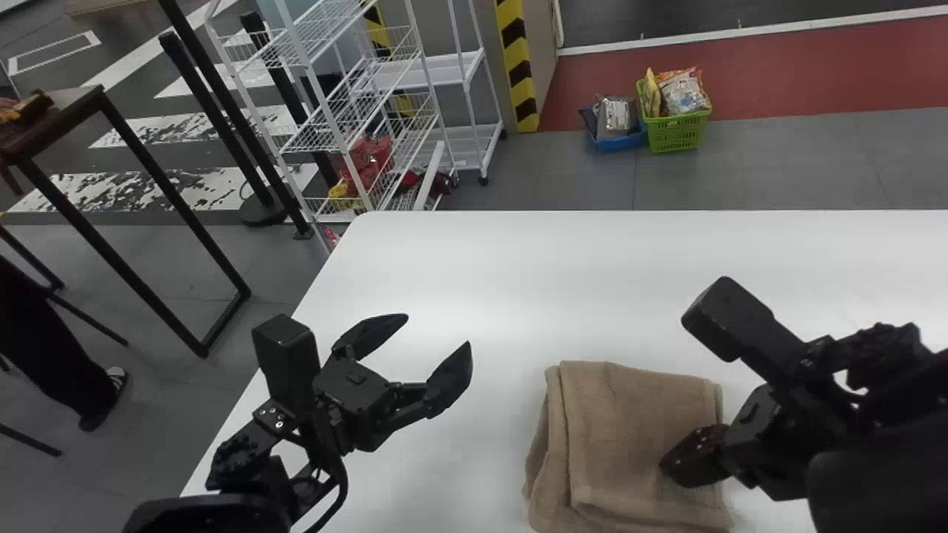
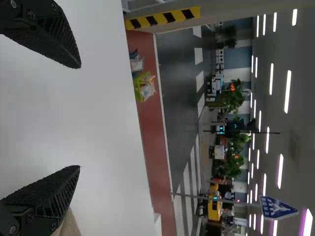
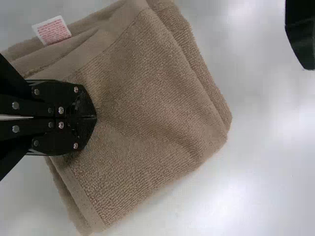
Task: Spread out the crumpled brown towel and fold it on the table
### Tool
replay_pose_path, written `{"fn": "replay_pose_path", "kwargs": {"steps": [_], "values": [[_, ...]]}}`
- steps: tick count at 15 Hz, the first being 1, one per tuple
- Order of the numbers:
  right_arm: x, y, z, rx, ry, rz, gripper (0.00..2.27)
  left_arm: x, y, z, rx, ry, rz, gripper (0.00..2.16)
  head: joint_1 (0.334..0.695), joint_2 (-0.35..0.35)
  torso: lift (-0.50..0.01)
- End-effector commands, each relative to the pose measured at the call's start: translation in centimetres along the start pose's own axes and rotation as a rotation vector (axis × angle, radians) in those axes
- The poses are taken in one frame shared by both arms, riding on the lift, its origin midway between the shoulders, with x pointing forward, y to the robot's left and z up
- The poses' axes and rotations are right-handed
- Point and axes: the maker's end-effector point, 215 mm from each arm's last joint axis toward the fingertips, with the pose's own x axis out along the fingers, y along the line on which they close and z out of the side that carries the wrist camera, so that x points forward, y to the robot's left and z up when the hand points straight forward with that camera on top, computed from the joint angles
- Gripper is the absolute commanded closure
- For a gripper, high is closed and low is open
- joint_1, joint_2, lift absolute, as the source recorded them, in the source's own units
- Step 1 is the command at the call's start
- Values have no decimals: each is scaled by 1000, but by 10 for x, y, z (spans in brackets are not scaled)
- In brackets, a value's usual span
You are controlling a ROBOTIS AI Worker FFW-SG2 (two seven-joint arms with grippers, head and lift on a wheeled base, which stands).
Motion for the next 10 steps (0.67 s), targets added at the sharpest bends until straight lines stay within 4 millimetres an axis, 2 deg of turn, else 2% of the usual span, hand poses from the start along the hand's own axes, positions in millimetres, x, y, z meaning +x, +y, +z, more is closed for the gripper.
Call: {"fn": "replay_pose_path", "kwargs": {"steps": [1, 3, 4, 7, 10], "values": [[-18, 0, 17, 13, -75, 19, 1696, -15, -23, 2, -38, 10, -47, 83, 695, 350, -127], [-37, -1, 28, 9, -139, 7, 144, -25, -46, 4, -89, 3, -109, 83, 695, 350, -127], [-51, -1, 36, 5, -182, -2, -2, -31, -62, 3, -122, 8, -151, 83, 695, 350, -127], [-84, -13, 63, 47, -329, -19, 46, -37, -109, 0, -189, 26, -275, 93, 695, 324, -127], [-97, -21, 61, 109, -369, -17, 46, -31, -152, -11, -215, 54, -348, 120, 695, 259, -127]]}}
